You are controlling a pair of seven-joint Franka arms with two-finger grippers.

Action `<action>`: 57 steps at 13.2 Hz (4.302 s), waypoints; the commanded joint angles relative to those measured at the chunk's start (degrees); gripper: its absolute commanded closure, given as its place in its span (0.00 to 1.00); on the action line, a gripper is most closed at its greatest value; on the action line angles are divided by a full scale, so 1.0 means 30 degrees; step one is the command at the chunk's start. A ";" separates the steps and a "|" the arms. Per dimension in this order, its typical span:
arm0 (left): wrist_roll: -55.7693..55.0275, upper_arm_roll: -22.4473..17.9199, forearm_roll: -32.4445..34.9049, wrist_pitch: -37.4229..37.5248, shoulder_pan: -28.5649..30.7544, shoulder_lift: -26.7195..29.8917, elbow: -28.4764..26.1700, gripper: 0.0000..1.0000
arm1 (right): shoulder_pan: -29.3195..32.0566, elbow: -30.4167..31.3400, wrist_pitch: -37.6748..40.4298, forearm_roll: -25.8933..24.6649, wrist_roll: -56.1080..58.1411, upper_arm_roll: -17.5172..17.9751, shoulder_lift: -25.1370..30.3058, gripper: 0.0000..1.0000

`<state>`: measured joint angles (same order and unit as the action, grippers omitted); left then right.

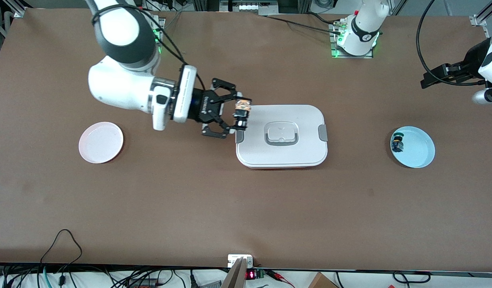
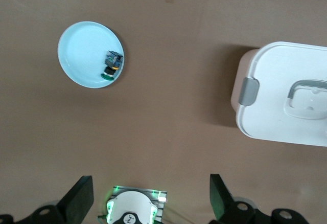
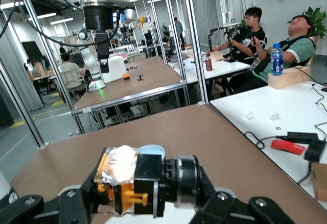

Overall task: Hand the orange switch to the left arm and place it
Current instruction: 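Carry the switch above the box while the left gripper reaches toward it, then grasp the orange switch with the left gripper, then open the right gripper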

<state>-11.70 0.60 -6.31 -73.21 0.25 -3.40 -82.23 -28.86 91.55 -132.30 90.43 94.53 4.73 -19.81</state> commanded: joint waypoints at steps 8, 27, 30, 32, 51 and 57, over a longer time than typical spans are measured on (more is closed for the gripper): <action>0.0414 -0.0083 -2.1994 0.4812 0.4609 -0.6045 -0.0798 0.00 | -0.2595 -0.3504 -0.0137 0.5247 0.0542 -0.0286 -0.2597 0.97; 0.2964 0.0034 -2.4937 -0.7268 -0.3776 -0.5547 -0.1066 0.00 | -0.3240 -0.4178 -0.2071 0.5159 0.3560 -0.0316 -0.3007 0.97; 0.3138 0.0063 -2.4586 -0.6858 -0.3805 -0.5547 -0.1330 0.00 | -0.3240 -0.4148 -0.2071 0.5189 0.3560 -0.0316 -0.3007 0.97; 0.3168 0.0063 -2.4585 -0.6595 -0.3776 -0.5547 -0.1593 0.08 | -0.3240 -0.4178 -0.2071 0.5218 0.3560 -0.0316 -0.3007 0.97; 0.3081 0.0005 -2.3267 -0.5363 -0.3338 -0.5430 -0.1418 1.00 | -0.3709 -0.4061 -0.2364 0.6800 0.2857 -0.0316 -0.2978 0.00; 0.3022 -0.0171 -2.0761 -0.4338 -0.1789 -0.5431 -0.1330 1.00 | -0.3066 -0.2775 -0.2334 0.6800 0.2915 -0.1136 -0.2159 0.00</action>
<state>-2.64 0.03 -73.23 -87.90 -7.70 -20.55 -86.03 -38.67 81.15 -138.97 109.66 103.27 1.48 -27.89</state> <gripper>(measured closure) 0.656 0.000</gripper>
